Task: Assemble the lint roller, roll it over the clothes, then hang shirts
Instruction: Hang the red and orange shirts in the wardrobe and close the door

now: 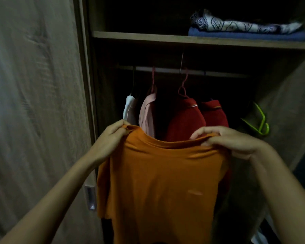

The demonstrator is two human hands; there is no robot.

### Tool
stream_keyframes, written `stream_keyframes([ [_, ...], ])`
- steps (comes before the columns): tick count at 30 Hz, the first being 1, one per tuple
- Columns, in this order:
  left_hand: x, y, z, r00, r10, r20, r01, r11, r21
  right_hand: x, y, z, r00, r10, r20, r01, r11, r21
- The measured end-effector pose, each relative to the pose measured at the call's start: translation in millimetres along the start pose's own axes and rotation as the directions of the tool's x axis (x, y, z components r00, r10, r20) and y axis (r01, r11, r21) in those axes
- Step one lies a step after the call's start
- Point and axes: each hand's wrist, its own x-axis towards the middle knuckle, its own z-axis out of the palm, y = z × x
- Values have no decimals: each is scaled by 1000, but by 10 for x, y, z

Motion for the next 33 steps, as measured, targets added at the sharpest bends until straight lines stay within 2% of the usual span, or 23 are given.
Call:
stream_keyframes([
  [2, -9, 48, -48, 996, 53, 69, -56, 997, 44, -35, 93, -33, 993, -2, 121, -5, 999, 52],
  [4, 0, 51, -109, 994, 99, 49, -104, 987, 121, -46, 178, -34, 986, -33, 164, 10, 991, 134],
  [6, 18, 33, -158, 992, 114, 45, -121, 972, 203, -36, 231, 5, 992, -64, 107, 47, 987, 155],
  [9, 55, 22, -175, 989, 42, 145, -83, 952, 295, 0, 312, 35, 999, 2, -50, 5, 991, 136],
  [12, 62, 69, -112, 985, 86, 151, -127, 949, 288, -13, 384, 8, 997, 54, -50, -48, 992, 117],
  [14, 67, 116, -45, 989, 127, 79, -141, 963, 229, -32, 379, -26, 997, 76, 34, -77, 996, 35],
  [17, 106, 205, 77, 984, 180, -4, -177, 971, 163, -91, 296, -146, 965, 128, 231, -74, 971, -227],
  [18, 123, 242, 113, 978, 210, -14, -204, 965, 166, -113, 259, -221, 962, 133, 237, -61, 955, -291],
  [19, 137, 284, 142, 970, 241, -15, -234, 956, 179, -129, 227, -320, 976, 117, 185, -51, 944, -325],
  [21, 167, 349, 186, 958, 288, 3, -282, 935, 215, -125, 154, -520, 997, 9, -72, -31, 953, -302],
  [22, 180, 367, 203, 953, 303, 14, -298, 928, 225, -91, 124, -632, 962, -65, -265, -7, 965, -263],
  [23, 191, 387, 219, 950, 310, 24, -308, 924, 226, -45, 94, -736, 876, -129, -465, 20, 972, -232],
  [24, 204, 392, 233, 948, 315, 39, -315, 922, 225, 25, 76, -851, 752, -167, -638, 21, 973, -229],
  [25, 216, 399, 249, 947, 316, 58, -321, 920, 225, 112, 70, -965, 617, -189, -764, -37, 963, -267],
  [26, 228, 393, 261, 946, 313, 77, -323, 919, 227, 203, 68, -1063, 497, -209, -842, -159, 932, -325],
  [27, 238, 387, 273, 947, 308, 93, -322, 919, 229, 295, 67, -1124, 423, -230, -877, -307, 874, -377],
  [28, 250, 369, 282, 948, 302, 102, -318, 919, 234, 392, 78, -1167, 397, -238, -886, -444, 795, -412],
  [30, 267, 336, 301, 950, 294, 105, -311, 916, 252, 565, 121, -1196, 415, -200, -887, -624, 647, -438],
  [33, 285, 293, 330, 953, 293, 77, -302, 912, 276, 745, 302, -1264, 417, -152, -896, -754, 493, -434],
])
